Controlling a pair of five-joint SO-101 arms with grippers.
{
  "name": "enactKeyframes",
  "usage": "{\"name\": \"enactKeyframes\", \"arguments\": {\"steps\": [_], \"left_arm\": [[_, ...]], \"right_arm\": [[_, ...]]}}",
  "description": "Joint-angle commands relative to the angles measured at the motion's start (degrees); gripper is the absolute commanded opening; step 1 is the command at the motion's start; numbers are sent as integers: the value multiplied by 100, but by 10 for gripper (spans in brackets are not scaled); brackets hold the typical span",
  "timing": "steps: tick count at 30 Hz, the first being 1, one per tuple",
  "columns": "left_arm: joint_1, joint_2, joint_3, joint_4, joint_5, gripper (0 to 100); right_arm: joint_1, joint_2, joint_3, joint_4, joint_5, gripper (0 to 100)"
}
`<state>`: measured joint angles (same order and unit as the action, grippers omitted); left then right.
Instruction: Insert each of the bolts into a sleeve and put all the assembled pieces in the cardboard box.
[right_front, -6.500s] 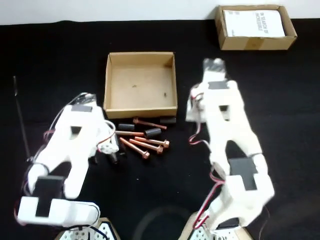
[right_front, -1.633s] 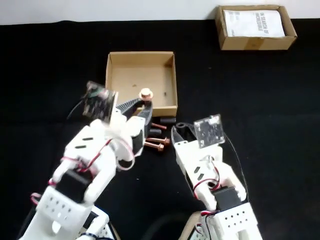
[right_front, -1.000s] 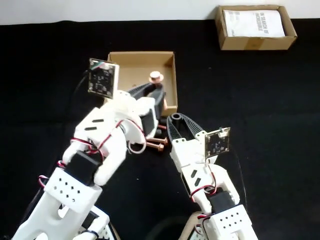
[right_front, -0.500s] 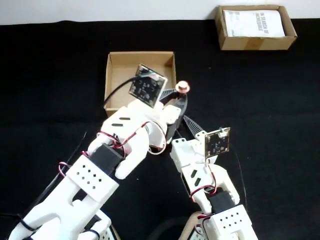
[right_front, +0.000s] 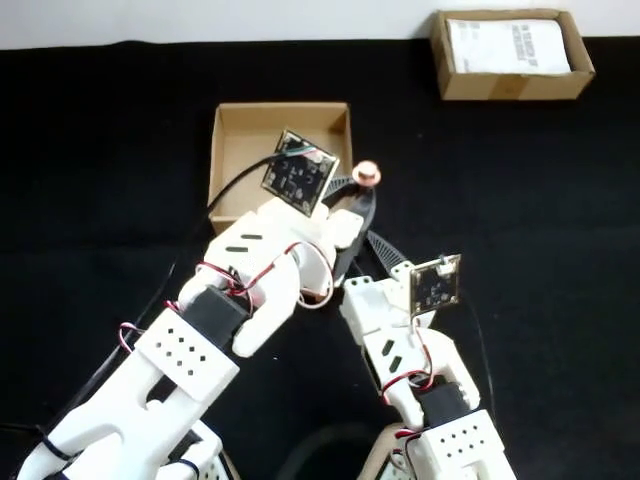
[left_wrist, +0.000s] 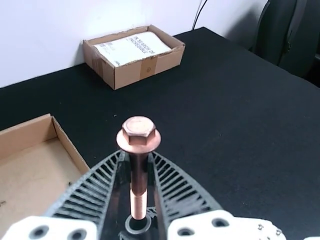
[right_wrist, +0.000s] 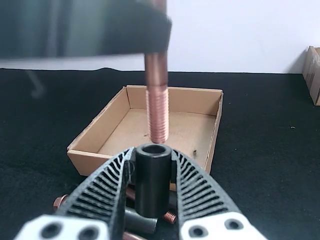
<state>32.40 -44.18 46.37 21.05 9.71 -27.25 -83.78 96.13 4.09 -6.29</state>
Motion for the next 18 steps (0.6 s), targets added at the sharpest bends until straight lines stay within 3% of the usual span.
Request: {"name": "enactKeyframes", "arguments": {"steps": [1, 11, 18], "left_arm": [[145, -40, 84, -53, -9, 9], [365, -48, 549, 35, 18, 9], [400, -48, 532, 1081, 0, 21]], "right_arm": [[-31, -92, 233, -92, -44, 7], [-22, -92, 66, -92, -26, 7], [-22, -92, 57, -92, -26, 7]]}}
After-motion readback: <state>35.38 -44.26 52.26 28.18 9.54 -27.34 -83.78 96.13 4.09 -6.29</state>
